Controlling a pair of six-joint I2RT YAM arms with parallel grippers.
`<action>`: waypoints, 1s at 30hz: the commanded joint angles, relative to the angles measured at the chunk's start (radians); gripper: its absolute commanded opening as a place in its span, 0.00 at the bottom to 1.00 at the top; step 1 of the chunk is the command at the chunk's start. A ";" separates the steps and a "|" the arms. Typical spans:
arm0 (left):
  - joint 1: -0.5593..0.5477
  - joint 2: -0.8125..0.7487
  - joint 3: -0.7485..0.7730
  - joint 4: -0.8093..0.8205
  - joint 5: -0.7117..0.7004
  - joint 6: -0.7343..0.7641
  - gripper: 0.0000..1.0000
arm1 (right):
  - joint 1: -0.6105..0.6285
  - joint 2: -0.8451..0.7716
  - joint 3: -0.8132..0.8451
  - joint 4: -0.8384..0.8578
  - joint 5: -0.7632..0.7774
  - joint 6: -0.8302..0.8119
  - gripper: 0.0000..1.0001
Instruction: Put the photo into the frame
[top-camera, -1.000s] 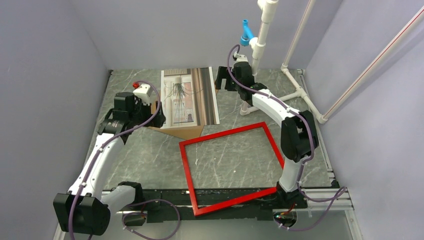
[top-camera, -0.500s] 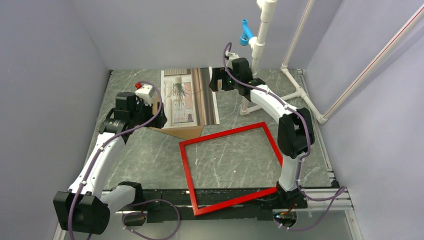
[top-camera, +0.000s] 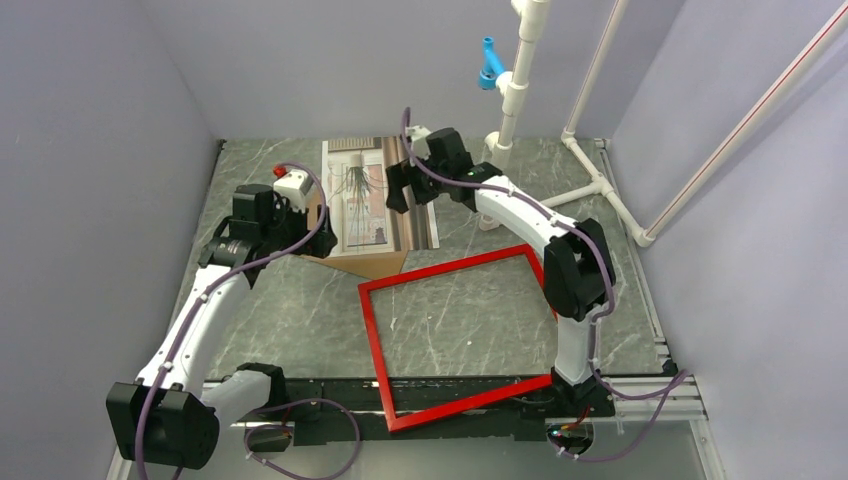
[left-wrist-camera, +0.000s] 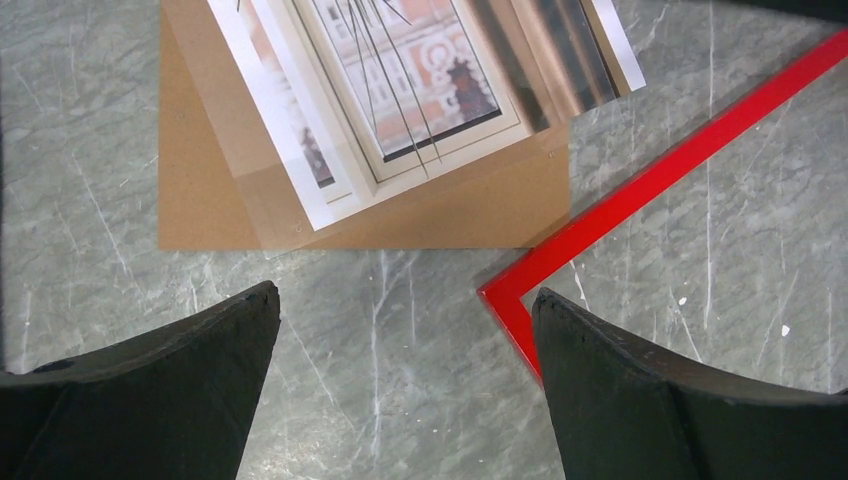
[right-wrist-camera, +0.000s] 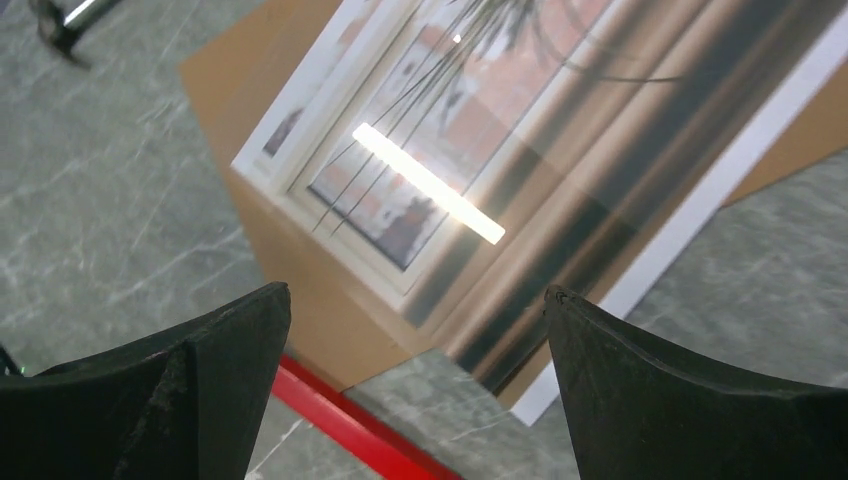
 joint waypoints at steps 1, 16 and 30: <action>-0.010 -0.017 0.015 0.032 0.028 0.024 0.99 | 0.036 -0.086 -0.049 -0.052 0.005 -0.036 1.00; -0.021 -0.013 0.020 0.025 0.028 0.024 0.99 | 0.039 -0.600 -0.596 -0.011 0.168 -0.013 1.00; -0.029 -0.011 0.020 0.020 0.025 0.024 0.99 | -0.094 -0.658 -0.651 0.017 0.208 -0.026 1.00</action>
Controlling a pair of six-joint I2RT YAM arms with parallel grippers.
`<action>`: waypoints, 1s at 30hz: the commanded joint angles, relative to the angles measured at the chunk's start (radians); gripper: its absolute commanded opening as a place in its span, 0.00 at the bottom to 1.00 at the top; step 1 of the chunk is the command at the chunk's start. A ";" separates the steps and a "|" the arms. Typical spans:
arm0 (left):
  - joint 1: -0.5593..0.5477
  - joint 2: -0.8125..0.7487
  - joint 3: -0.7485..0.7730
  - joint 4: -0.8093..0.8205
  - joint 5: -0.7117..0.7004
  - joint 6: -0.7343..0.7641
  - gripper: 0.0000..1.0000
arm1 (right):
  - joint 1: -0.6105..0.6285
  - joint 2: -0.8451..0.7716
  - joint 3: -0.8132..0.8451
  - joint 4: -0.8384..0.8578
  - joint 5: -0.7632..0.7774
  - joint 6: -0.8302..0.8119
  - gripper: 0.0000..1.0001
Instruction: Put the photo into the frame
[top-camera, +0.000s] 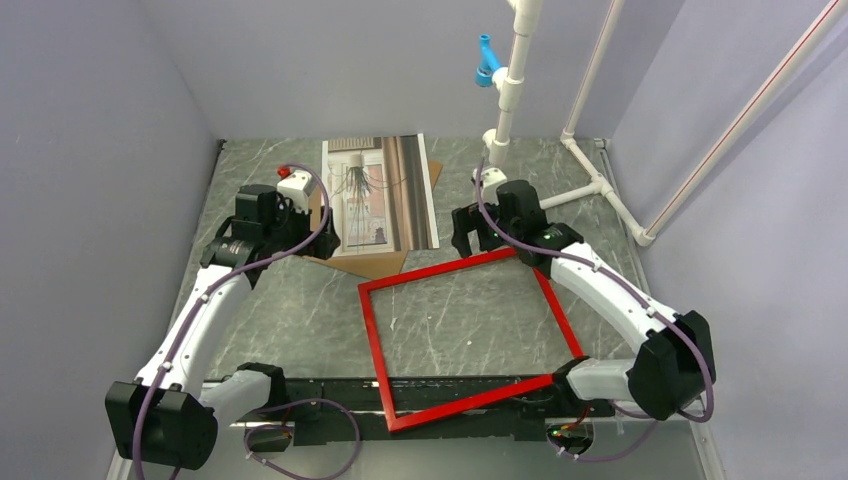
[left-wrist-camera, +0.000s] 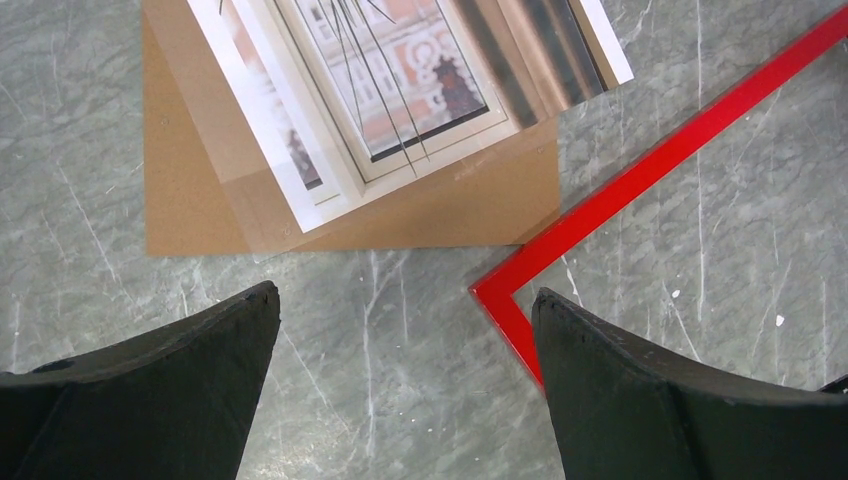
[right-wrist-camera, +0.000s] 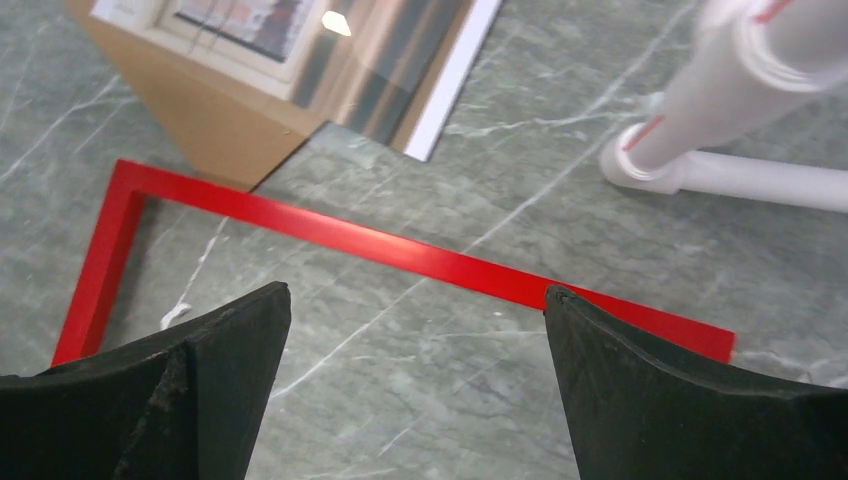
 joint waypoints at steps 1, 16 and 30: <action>-0.006 -0.009 0.019 0.018 0.021 0.021 0.99 | -0.082 0.021 0.025 0.039 -0.021 -0.004 1.00; -0.028 -0.002 0.021 0.012 0.009 0.062 0.99 | -0.156 0.193 0.124 0.088 -0.017 -0.027 1.00; -0.037 0.002 0.021 0.009 0.005 0.069 0.99 | -0.162 0.307 0.227 0.103 -0.080 -0.024 1.00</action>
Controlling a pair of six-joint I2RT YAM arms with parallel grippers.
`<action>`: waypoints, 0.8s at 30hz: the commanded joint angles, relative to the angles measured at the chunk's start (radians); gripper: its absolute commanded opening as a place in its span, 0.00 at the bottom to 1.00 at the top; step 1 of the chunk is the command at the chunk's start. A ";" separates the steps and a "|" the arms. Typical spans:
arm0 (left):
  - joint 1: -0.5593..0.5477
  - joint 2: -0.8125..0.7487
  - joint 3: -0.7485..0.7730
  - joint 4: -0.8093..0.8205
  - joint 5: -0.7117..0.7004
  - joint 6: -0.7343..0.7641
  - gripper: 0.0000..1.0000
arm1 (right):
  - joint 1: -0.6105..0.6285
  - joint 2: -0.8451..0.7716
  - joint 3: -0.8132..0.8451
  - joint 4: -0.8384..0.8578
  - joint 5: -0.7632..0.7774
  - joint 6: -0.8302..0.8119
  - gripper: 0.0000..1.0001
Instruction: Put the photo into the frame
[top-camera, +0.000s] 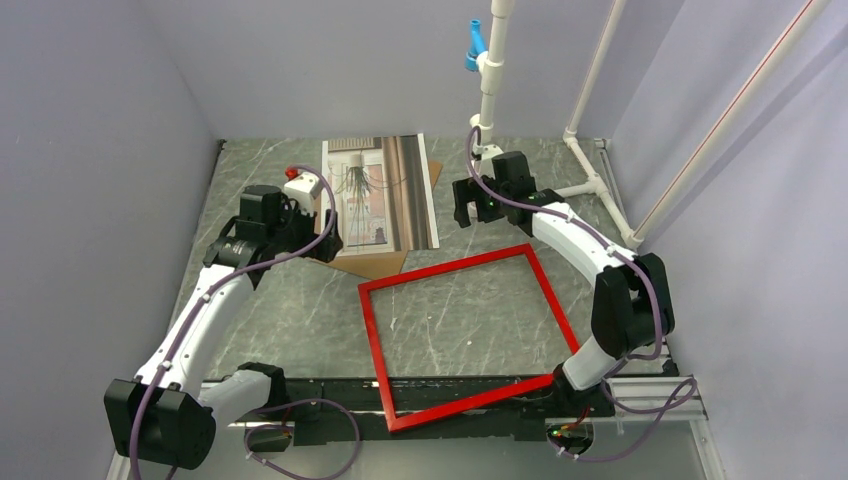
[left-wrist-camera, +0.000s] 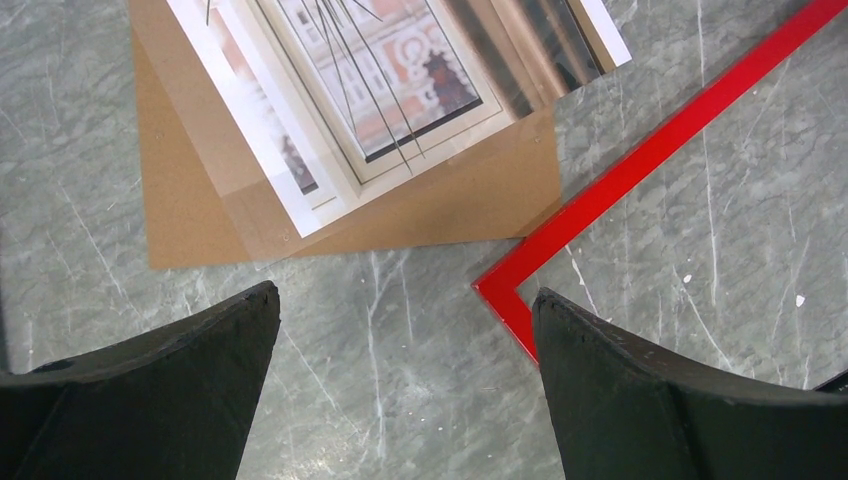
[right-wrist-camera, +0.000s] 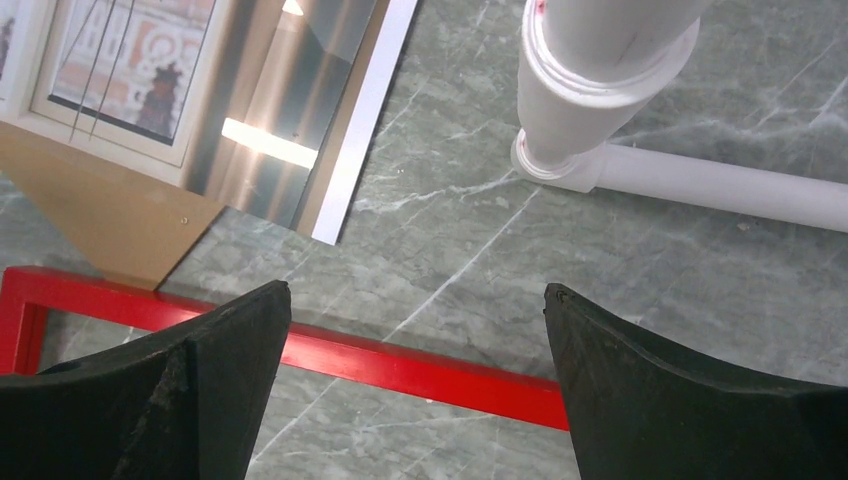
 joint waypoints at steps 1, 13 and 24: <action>-0.009 -0.004 0.020 0.011 0.012 0.021 0.99 | -0.007 -0.038 0.000 0.072 -0.042 0.012 1.00; -0.224 0.011 0.023 -0.028 -0.040 -0.008 0.99 | -0.006 -0.167 -0.147 0.067 -0.098 0.118 1.00; -0.674 0.103 -0.028 0.006 -0.174 -0.202 0.99 | -0.016 -0.332 -0.371 0.038 -0.109 0.310 1.00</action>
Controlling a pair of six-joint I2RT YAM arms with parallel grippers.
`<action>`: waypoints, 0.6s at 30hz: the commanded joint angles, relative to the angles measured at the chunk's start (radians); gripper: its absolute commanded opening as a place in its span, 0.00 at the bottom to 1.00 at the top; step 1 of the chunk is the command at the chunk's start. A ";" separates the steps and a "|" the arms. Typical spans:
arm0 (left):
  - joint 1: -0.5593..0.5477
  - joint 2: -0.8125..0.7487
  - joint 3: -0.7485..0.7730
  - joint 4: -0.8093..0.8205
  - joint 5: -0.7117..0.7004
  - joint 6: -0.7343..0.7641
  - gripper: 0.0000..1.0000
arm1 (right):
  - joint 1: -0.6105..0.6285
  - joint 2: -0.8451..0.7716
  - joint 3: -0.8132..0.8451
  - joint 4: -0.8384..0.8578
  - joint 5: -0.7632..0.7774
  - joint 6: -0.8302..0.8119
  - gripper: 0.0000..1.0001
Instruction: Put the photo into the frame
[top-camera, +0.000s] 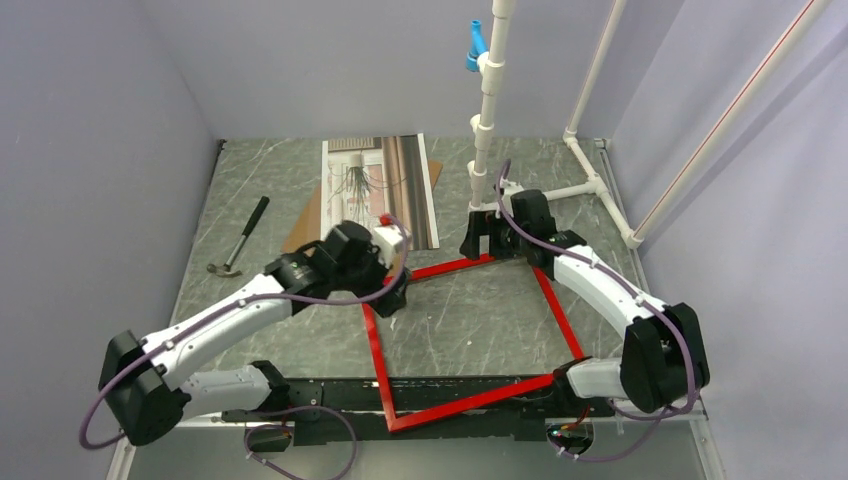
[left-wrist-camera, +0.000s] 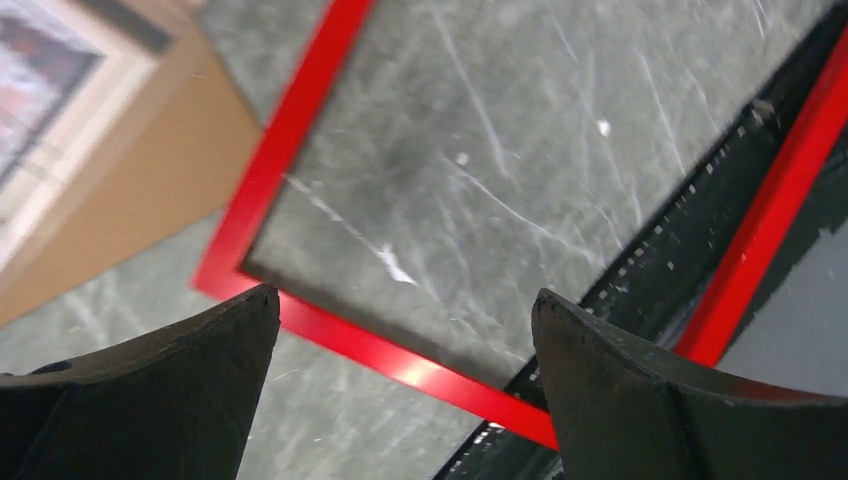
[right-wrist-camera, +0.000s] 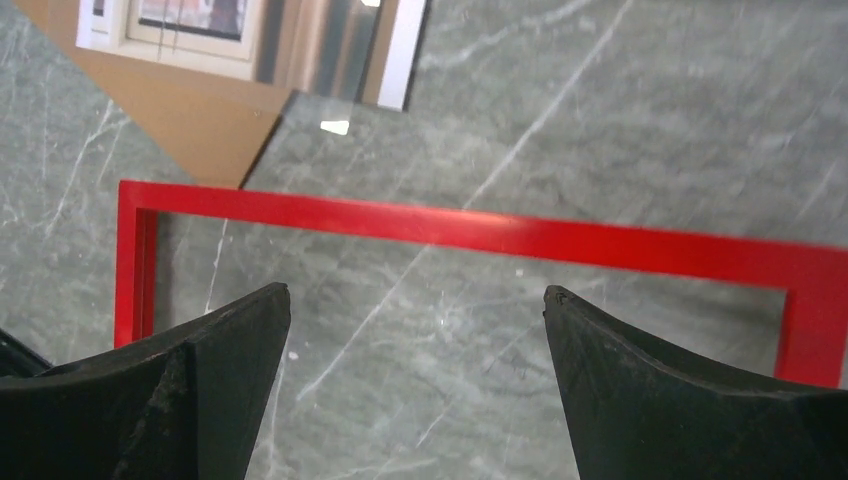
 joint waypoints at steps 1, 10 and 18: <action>-0.178 0.087 0.002 0.022 -0.109 -0.080 0.99 | -0.015 -0.073 -0.081 -0.004 -0.005 0.126 1.00; -0.506 0.292 0.066 0.137 -0.133 -0.132 0.96 | -0.169 -0.172 -0.184 -0.062 -0.001 0.250 1.00; -0.702 0.464 0.192 0.125 -0.152 -0.163 0.93 | -0.364 -0.231 -0.195 -0.099 -0.095 0.260 1.00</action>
